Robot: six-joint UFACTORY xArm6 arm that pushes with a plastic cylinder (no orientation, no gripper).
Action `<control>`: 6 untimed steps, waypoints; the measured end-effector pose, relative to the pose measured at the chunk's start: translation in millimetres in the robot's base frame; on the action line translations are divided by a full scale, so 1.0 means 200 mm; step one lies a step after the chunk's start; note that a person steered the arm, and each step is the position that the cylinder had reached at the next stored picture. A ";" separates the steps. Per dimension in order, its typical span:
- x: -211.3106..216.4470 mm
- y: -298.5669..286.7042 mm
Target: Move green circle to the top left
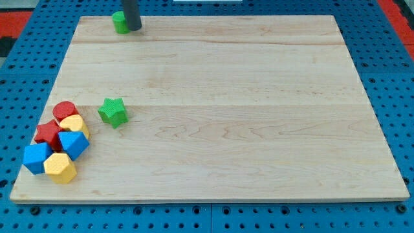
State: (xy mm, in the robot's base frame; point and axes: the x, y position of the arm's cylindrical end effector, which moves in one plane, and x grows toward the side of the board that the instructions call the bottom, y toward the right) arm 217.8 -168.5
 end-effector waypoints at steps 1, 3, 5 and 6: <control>-0.07 -0.09; -0.13 -0.03; -0.13 -0.21; -0.10 -0.25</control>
